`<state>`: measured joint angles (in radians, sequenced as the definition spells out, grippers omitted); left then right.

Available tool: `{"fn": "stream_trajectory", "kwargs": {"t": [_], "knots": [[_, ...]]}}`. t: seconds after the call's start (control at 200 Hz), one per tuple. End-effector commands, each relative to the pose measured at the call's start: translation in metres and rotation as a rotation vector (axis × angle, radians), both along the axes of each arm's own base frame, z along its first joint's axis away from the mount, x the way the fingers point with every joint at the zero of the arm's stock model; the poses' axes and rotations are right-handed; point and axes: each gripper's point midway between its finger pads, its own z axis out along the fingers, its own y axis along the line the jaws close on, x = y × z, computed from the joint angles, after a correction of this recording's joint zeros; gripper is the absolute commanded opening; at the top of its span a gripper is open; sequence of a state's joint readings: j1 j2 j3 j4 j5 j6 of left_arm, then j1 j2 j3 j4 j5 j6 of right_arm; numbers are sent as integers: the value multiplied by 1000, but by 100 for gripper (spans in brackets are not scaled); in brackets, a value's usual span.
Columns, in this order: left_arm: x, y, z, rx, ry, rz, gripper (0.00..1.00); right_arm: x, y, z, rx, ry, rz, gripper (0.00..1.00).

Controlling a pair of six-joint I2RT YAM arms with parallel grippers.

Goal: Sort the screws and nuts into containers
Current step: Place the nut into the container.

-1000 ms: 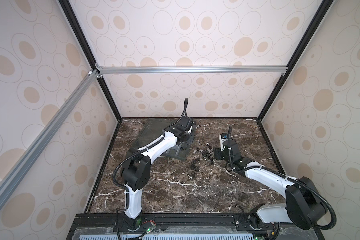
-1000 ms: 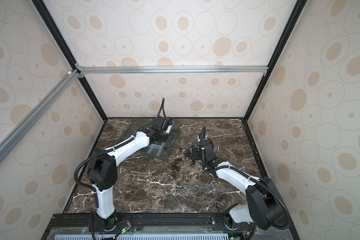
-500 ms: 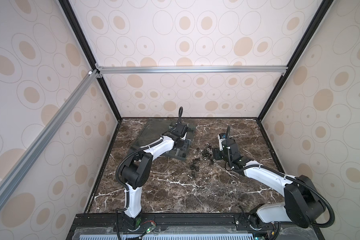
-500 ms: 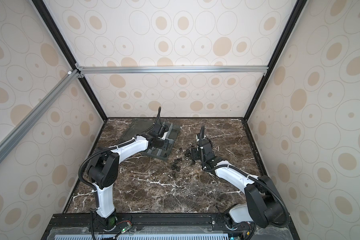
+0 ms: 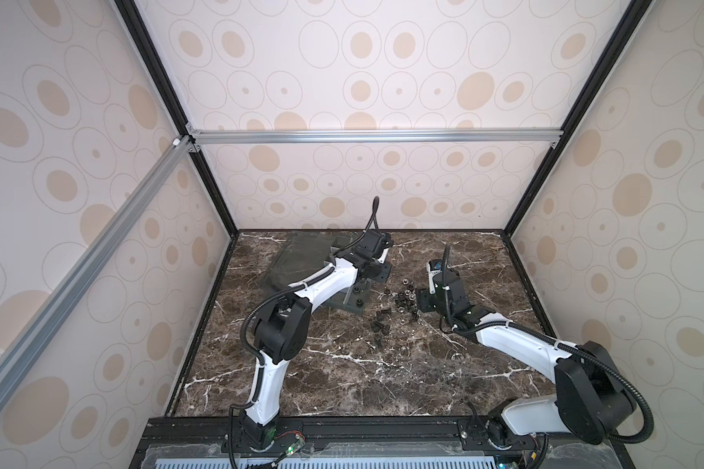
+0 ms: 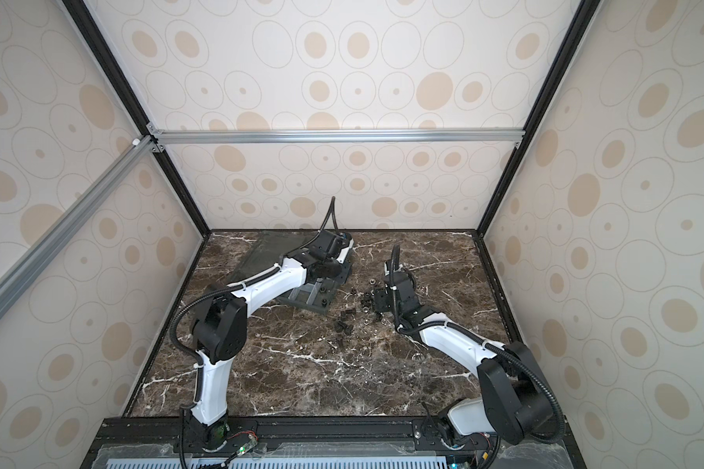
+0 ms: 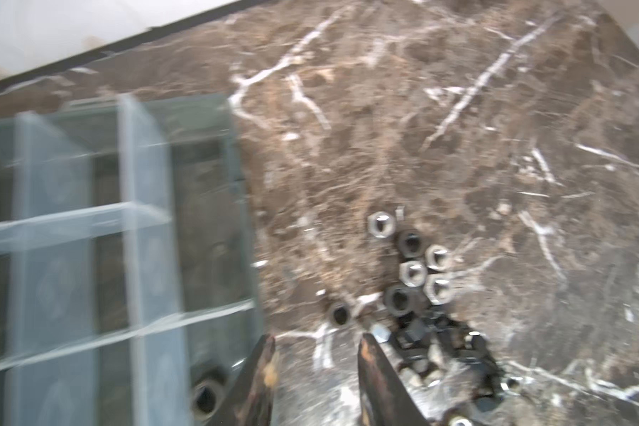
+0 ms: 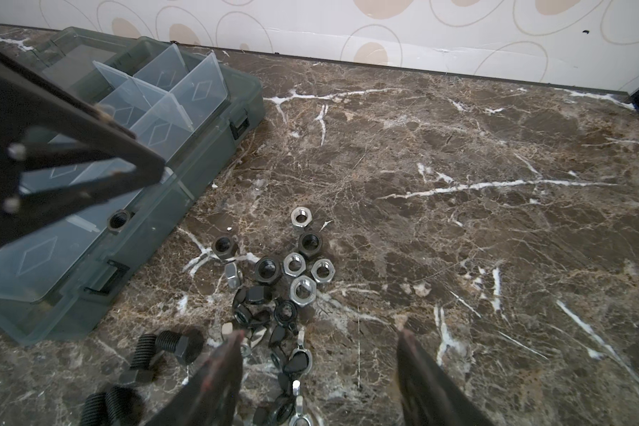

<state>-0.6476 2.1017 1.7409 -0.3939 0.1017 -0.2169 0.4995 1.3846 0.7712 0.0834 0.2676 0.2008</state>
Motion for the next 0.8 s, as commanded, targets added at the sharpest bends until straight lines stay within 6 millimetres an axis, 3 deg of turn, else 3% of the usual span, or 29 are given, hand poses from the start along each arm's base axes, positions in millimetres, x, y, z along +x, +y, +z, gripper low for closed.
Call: {"fn": "stream_trajectory", "kwargs": {"t": [0.0,0.2,0.435,0.59,0.795], "knots": [[-15,-20,-21,24,74,-51,38,-3,-1,-4,-3,-3,-14,68],[-12,-23,-52,99,111,-27,38,-4,-1,-6,-2,0,-8,68],[-3,-8,-72,189,96,29,37,-8,-4,-11,-7,4,-13,68],[0,-9,-69,183,83,26,36,-9,-5,-13,-10,4,-15,68],[5,-14,-43,104,51,14,39,-8,-5,-11,-9,0,-13,68]]}}
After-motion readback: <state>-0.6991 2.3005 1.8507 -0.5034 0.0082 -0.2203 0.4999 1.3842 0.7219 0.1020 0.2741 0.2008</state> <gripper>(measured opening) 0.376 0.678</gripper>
